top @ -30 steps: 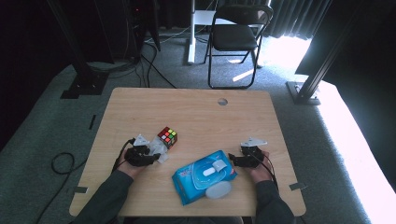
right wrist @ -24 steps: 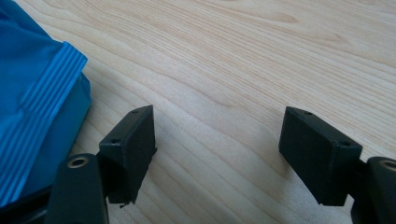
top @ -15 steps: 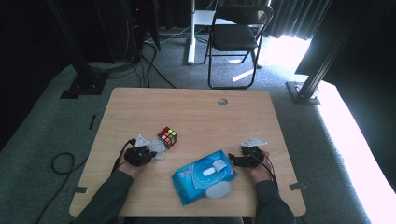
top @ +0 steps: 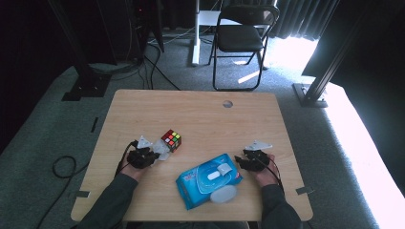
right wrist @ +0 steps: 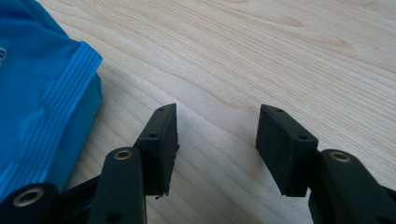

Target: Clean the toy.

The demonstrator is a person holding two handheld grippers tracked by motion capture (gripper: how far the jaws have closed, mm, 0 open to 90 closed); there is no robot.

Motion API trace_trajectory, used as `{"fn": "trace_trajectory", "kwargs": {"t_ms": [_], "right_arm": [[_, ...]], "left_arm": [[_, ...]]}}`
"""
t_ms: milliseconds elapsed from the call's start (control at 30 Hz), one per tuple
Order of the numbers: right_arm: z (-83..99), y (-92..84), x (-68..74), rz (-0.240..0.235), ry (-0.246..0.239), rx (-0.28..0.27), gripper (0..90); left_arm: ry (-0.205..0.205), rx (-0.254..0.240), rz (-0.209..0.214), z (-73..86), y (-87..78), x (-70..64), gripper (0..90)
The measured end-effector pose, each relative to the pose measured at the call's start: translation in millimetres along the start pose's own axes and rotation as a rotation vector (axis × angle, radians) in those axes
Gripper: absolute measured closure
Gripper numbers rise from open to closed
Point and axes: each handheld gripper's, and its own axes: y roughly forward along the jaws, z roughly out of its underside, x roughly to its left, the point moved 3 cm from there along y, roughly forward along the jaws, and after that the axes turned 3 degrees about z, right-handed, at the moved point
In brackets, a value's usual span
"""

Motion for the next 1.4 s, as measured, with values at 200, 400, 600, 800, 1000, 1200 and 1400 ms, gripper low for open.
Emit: {"fn": "trace_trajectory", "kwargs": {"t_ms": [200,400,600,800,1000,1200,1400], "right_arm": [[-10.1,-2.1,5.8,-0.007,-0.007,-0.013,48.4],[-23.3,-6.3,12.1,-0.045,-0.026,-0.040,49.4],[-34.6,-6.7,16.2,-0.088,-0.022,-0.059,48.3],[-47.3,-3.5,21.9,-0.099,-0.051,-0.059,47.6],[-56.5,-0.7,19.8,-0.119,-0.062,-0.047,46.6],[-66.1,0.7,19.0,-0.132,-0.063,-0.058,45.2],[-81.8,2.9,20.6,-0.156,-0.086,-0.074,45.3]], "left_arm": [[-0.004,-0.027,0.004,-1.6,-4.8,0.7,83.0],[-0.012,-0.042,0.003,-2.1,-8.3,3.3,83.0],[-0.015,-0.053,0.001,-2.8,-10.5,3.3,83.0],[-0.013,-0.059,0.002,-3.3,-12.2,4.0,83.0],[-0.010,-0.066,0.004,-3.6,-14.2,2.7,83.0],[-0.005,-0.066,0.006,-3.7,-14.2,1.4,83.0],[-0.005,-0.070,0.007,-4.2,-13.8,0.4,83.0]]}}
